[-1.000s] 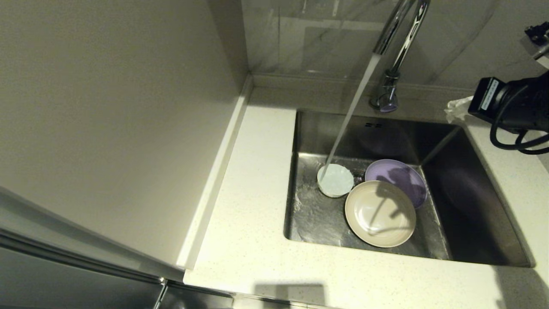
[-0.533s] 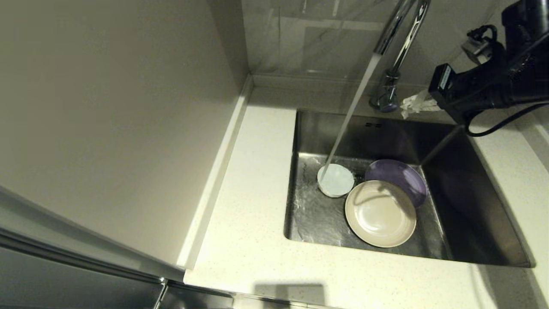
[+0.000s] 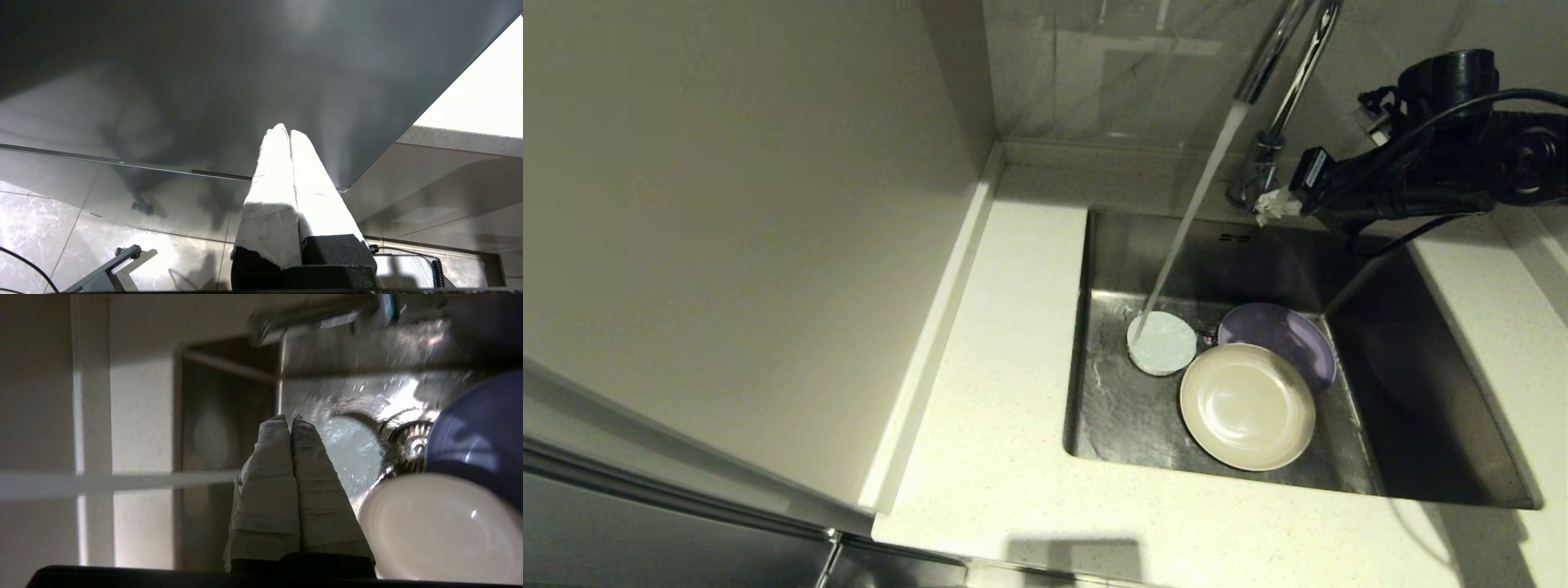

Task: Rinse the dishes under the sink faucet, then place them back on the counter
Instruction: Turn off the faucet

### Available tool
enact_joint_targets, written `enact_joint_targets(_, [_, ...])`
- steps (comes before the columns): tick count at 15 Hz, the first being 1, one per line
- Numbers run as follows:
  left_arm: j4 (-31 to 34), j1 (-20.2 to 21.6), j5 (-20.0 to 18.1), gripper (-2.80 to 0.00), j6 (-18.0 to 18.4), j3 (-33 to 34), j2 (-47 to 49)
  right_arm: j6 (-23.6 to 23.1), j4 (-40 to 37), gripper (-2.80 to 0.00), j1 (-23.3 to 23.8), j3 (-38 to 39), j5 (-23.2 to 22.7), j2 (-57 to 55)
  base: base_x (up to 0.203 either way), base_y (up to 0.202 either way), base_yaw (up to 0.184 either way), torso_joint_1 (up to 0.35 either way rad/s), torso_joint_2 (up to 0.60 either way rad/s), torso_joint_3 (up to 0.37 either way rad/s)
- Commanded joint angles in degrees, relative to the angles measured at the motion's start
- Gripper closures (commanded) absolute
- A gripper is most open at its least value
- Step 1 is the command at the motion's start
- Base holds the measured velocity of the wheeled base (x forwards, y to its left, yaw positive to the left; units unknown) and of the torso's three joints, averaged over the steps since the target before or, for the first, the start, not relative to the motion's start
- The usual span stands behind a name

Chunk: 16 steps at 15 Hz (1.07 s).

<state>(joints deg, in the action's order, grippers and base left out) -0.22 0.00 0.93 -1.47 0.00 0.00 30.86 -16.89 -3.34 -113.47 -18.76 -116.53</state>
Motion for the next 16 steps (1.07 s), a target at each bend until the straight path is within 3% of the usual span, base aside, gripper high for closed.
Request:
enact_joint_targets(1, [-0.04, 0.0, 0.04, 0.0, 0.01, 0.0, -0.18, -0.09, 3.18, 0.0, 0.69, -0.15, -0.14, -2.01, 0.0, 0.0, 0.0, 0.0, 0.0, 0.0])
enact_joint_targets(6, [-0.04, 0.0, 0.04, 0.0, 0.06, 0.0, -0.18, -0.1, 7.99, 0.0, 1.06, -0.19, -0.46, -3.03, 0.0, 0.0, 0.0, 0.0, 0.0, 0.0])
enact_joint_targets(16, [-0.04, 0.0, 0.04, 0.0, 0.03, 0.0, -0.18, -0.1, 25.22, 0.0, 1.05, -0.17, -2.24, -4.33, 0.0, 0.0, 0.0, 0.0, 0.0, 0.0])
